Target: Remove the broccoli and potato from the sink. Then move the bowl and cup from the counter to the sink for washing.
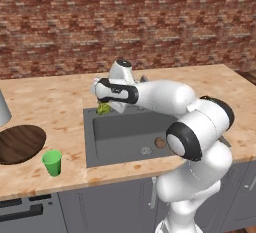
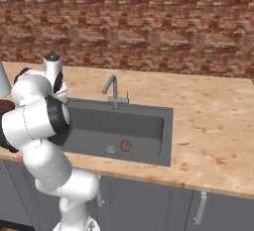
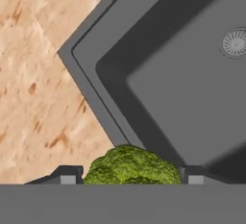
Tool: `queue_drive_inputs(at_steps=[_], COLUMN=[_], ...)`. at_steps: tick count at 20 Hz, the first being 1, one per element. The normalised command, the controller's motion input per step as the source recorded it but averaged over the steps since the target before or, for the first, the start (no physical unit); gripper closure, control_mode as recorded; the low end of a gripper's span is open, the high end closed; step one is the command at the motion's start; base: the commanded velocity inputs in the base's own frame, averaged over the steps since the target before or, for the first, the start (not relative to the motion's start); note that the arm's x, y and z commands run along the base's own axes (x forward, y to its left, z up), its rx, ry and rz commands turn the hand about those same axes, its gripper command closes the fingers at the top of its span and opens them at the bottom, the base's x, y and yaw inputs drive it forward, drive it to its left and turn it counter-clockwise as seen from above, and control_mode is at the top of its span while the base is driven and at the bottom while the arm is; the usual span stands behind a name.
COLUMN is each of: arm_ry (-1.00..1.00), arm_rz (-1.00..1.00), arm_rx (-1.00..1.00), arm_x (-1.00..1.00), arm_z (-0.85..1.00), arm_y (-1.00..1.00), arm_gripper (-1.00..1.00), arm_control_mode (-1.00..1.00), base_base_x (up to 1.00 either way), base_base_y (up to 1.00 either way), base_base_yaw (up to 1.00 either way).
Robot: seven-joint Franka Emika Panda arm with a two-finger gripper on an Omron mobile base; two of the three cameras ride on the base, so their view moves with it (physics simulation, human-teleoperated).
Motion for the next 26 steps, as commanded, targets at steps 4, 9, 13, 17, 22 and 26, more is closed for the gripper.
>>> queue_drive_inputs(at_steps=[4,9,13,17,22,26], arm_ry=[0.26,0.28,0.27,0.27,0.28,0.24], arm_rz=[0.00,0.00,0.00,0.00,0.00,0.00], arm_rx=[0.00,0.00,0.00,0.00,-0.03,-0.12], arm_x=[0.19,0.20,0.24,0.27,0.30,0.30], arm_z=[0.00,0.00,-0.08,-0.11,-0.17,-0.23], arm_y=[0.42,0.36,0.40,0.40,0.38,0.35], arm_gripper=[1.00,1.00,1.00,1.00,1.00,1.00], arm_control_mode=[-1.00,-1.00,-1.00,-1.00,-1.00,-1.00], base_base_x=[0.00,0.00,0.00,0.00,0.00,0.00], base_base_y=[0.00,0.00,0.00,0.00,0.00,0.00], base_base_yaw=[0.00,0.00,0.00,0.00,0.00,0.00])
